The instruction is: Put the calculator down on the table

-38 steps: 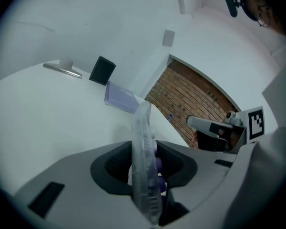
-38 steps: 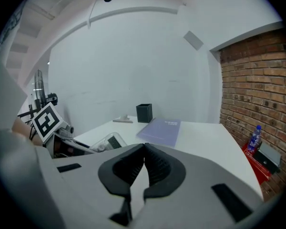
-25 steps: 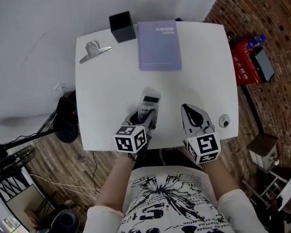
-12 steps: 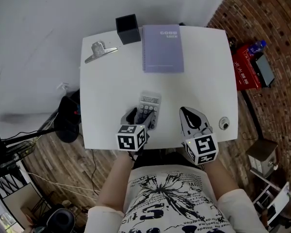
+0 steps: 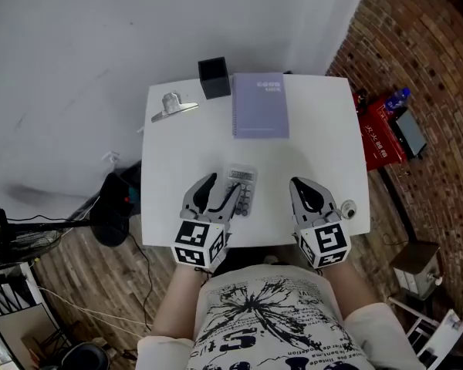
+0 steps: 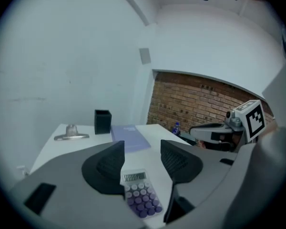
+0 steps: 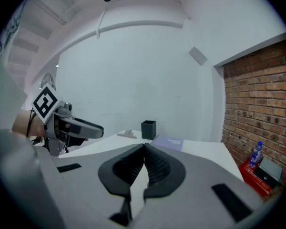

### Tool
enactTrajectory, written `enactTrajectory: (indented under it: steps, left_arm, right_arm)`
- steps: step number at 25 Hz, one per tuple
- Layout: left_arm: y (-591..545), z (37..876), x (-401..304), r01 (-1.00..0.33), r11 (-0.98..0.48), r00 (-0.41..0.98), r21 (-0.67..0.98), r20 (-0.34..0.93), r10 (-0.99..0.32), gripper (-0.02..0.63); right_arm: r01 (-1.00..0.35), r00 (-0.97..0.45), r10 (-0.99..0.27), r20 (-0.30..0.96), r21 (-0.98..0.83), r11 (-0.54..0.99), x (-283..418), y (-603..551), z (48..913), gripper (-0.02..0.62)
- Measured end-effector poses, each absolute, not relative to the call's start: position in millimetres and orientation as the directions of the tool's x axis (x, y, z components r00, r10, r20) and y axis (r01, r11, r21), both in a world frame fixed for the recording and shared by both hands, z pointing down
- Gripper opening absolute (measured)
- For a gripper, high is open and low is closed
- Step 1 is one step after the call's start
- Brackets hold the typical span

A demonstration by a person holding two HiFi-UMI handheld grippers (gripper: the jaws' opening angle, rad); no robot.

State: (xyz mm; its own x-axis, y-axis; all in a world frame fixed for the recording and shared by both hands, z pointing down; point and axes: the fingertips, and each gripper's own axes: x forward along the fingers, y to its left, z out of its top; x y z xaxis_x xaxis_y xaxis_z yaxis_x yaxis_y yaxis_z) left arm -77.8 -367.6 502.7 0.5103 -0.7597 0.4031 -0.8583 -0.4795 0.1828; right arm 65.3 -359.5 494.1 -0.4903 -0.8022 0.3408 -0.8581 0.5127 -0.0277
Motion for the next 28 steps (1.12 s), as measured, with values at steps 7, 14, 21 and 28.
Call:
enactTrajectory:
  steps: [7,14,21,28]
  left_arm:
    - [-327,389,-86,-0.850,-0.521,0.525,0.079,0.201,-0.827,0.109]
    - [-289,326,-95,-0.848,-0.530,0.529,0.006,0.058,-0.847,0.014]
    - [-277,320,-99,-0.839,-0.544,0.543,0.004,0.045,-0.838,0.014]
    - [-276,326,-90,-0.826,-0.562,0.559,-0.032,0.072,-0.826,0.014]
  right_arm:
    - [-0.867,-0.485,-0.853,0.195,0.026,0.498,76,-329,414,0.014]
    - [-0.863,-0.489,-0.868,0.084,0.099,0.496,83,-303,355,0.014]
    - [-0.846,-0.504,-0.862,0.052,0.171,0.505,74,-289,342,0.014]
    - [-0.845,-0.507,-0.859,0.066,0.156,0.511,79,-288,346,0.012]
